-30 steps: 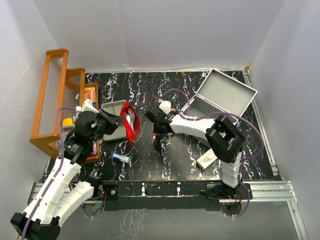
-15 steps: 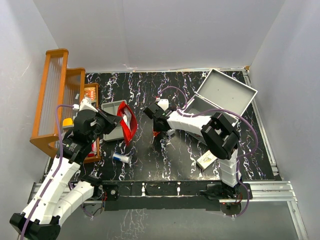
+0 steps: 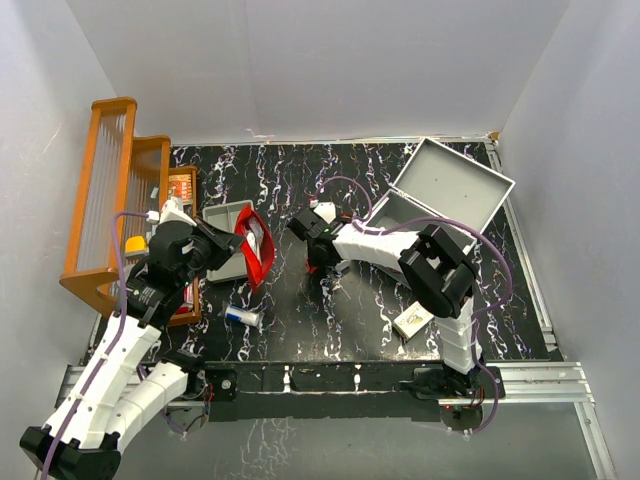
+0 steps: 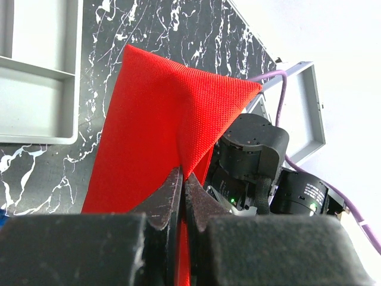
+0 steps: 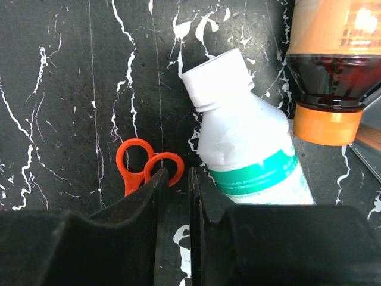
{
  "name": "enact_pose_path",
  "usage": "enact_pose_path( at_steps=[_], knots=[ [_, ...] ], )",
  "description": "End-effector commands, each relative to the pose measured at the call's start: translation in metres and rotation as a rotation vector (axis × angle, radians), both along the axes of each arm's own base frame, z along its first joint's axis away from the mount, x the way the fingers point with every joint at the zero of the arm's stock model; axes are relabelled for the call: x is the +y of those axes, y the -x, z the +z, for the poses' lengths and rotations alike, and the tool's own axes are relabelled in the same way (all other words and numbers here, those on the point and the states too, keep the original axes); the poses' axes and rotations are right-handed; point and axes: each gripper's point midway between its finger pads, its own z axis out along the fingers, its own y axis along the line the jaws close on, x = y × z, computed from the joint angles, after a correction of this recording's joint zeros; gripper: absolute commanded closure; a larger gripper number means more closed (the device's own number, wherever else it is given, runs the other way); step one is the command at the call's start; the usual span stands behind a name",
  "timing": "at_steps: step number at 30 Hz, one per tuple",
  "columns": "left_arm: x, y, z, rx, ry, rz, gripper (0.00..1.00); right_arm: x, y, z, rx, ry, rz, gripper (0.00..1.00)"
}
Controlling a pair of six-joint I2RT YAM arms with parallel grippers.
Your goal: Organize the medicine kit
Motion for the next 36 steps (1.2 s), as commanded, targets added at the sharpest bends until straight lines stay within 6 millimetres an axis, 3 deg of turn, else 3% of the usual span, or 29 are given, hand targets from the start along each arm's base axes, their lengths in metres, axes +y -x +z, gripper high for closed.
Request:
enact_pose_path(
  at_steps=[1,7,13,22,33,36],
  knots=[
    [0.001,0.0,0.007,-0.03,0.02,0.006,1.0,0.011,-0.009,0.001,-0.019,-0.026,0.021,0.84],
    [0.004,0.001,0.009,-0.042,0.01,0.014,1.0,0.006,-0.001,-0.005,0.01,-0.018,0.051,0.91],
    [0.001,0.0,0.005,-0.031,0.016,0.0,1.0,0.004,0.012,0.007,0.019,-0.045,0.138,1.0],
    [-0.005,-0.002,-0.007,-0.012,0.022,-0.021,1.0,-0.007,0.044,0.008,0.026,-0.078,0.325,1.0],
    [-0.047,-0.007,-0.026,0.03,0.105,-0.216,1.0,-0.021,0.063,0.023,0.008,-0.106,0.334,1.0],
    [-0.056,-0.008,-0.031,0.043,0.141,-0.254,1.0,-0.021,0.066,0.028,0.011,-0.116,0.297,0.91]
  ],
)
